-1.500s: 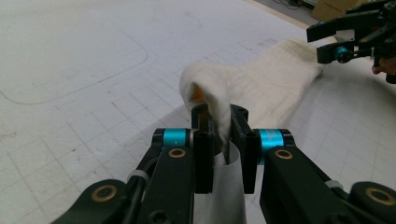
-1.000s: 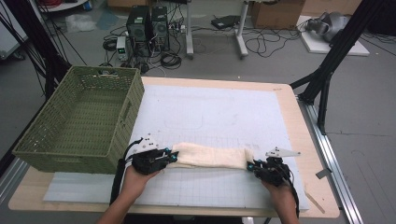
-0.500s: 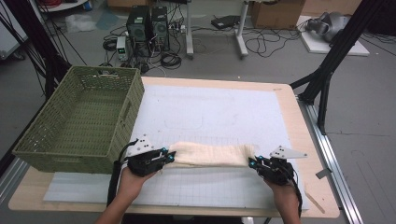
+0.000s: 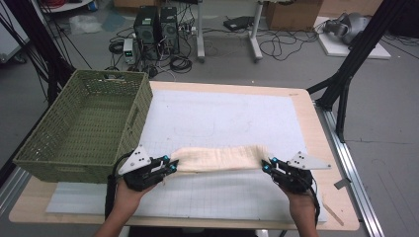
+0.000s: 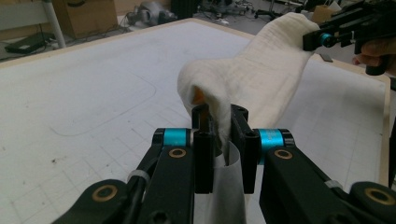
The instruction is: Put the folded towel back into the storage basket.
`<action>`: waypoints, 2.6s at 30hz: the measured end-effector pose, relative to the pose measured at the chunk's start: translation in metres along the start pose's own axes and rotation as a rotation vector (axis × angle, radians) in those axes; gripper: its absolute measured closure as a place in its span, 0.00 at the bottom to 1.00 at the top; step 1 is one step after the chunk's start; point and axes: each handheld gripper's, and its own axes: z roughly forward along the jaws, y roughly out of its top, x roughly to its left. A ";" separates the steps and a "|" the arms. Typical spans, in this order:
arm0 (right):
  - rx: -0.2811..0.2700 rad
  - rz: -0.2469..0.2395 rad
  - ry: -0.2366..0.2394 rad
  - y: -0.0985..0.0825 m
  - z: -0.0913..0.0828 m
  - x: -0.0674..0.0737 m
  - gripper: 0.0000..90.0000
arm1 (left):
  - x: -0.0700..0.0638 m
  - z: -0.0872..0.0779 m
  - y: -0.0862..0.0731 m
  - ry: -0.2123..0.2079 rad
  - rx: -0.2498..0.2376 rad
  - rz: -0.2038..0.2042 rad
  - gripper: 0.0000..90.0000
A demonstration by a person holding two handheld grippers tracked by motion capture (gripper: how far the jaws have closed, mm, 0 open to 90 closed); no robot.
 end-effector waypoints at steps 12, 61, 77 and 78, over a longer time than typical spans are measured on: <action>-0.041 -0.017 0.012 0.015 0.009 0.000 0.89 | 0.001 -0.016 0.010 0.015 -0.042 0.023 0.90; -0.160 -0.164 0.054 0.176 0.116 0.015 0.90 | 0.021 -0.098 0.043 0.229 -0.232 0.034 0.90; -0.172 -0.174 0.074 0.220 0.163 0.036 0.90 | 0.030 -0.122 0.042 0.295 -0.273 0.013 0.90; -0.172 -0.174 0.074 0.222 0.166 0.037 0.90 | 0.030 -0.124 0.042 0.300 -0.272 0.015 0.90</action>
